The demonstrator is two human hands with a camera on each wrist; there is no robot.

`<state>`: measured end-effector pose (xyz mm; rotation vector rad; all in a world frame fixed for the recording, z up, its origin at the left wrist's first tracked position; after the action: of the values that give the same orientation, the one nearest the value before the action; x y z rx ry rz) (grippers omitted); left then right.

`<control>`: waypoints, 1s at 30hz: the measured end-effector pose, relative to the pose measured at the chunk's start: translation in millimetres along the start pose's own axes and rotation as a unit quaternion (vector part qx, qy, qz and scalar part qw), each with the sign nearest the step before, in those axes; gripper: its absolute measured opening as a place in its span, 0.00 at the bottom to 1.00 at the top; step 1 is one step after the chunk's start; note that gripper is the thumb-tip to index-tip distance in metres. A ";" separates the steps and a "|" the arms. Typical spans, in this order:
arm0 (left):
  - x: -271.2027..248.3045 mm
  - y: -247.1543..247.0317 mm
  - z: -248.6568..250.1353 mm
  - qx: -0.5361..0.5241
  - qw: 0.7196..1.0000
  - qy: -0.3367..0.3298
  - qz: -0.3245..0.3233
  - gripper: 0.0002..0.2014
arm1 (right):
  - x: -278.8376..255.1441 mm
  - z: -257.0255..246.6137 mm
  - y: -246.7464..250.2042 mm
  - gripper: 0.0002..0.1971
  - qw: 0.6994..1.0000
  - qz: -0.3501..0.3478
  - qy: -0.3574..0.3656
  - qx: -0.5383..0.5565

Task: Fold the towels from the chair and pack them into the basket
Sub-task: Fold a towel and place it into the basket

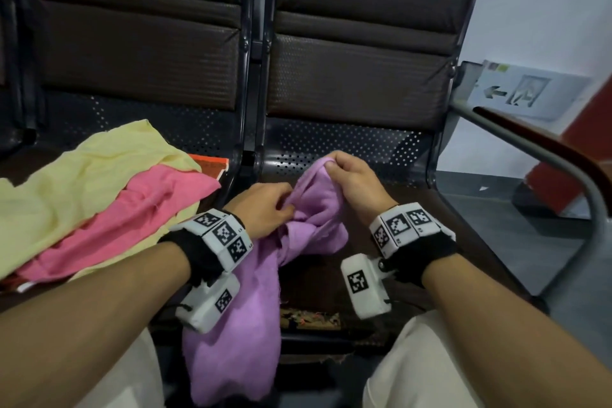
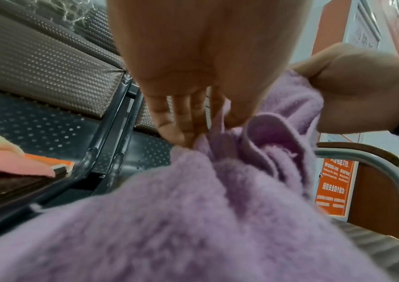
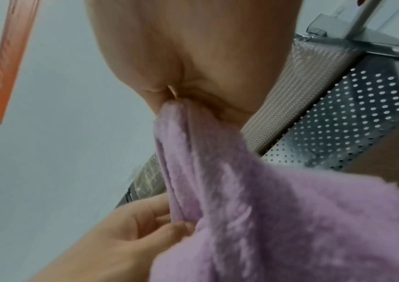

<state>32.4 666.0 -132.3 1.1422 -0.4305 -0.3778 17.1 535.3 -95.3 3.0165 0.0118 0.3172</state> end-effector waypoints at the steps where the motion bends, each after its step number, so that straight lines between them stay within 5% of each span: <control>1: 0.0 1.1 -2.4 0.000 1.000 0.018 0.003 0.08 | 0.0 -4.8 4.6 0.15 1.000 0.018 0.011 0.014; 6: -4.8 0.3 -9.0 0.019 0.997 0.063 -0.031 0.12 | -4.8 -45.8 60.3 0.16 0.975 0.174 0.138 0.033; 11: 1.3 38.4 9.6 -0.084 0.996 0.011 0.031 0.14 | -16.2 -52.9 90.3 0.11 0.945 0.263 0.193 -0.017; 14: 4.8 51.4 10.9 -0.178 0.983 0.014 0.053 0.16 | -5.0 -17.0 76.7 0.04 0.970 0.196 0.083 -0.117; 16: 2.1 41.8 2.8 -0.177 0.983 0.044 0.025 0.16 | -2.6 17.3 62.2 0.08 0.977 0.098 -0.020 -0.187; 19: -0.4 22.5 -14.3 -0.128 0.988 0.076 -0.030 0.11 | -9.0 44.3 50.8 0.16 0.926 -0.008 -0.079 -0.368; 24: -8.2 3.2 -35.4 -0.107 0.984 0.103 -0.101 0.08 | -30.1 69.3 66.7 0.13 0.888 -0.056 -0.204 -0.409; 28: -11.5 7.0 -40.1 -0.127 0.982 0.108 -0.090 0.15 | -62.3 101.2 69.3 0.23 0.790 -0.178 -0.327 -0.487; 30: -11.8 12.3 -40.4 -0.219 0.965 0.130 -0.056 0.15 | -67.2 106.1 71.9 0.21 0.769 -0.188 -0.343 -0.505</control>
<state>43.7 708.1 -136.7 0.7688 -0.0436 -0.3930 -26.8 451.2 -204.6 1.8159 0.2790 -0.6316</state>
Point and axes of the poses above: each hand's wrist, its own x-axis towards the middle knuckle, its own y-axis out of the back of the hand, z = x × y, the point moved 9 cm from there along x, towards the middle knuckle, and after that the axes turned 7 degrees about x, right-handed, at the moved point
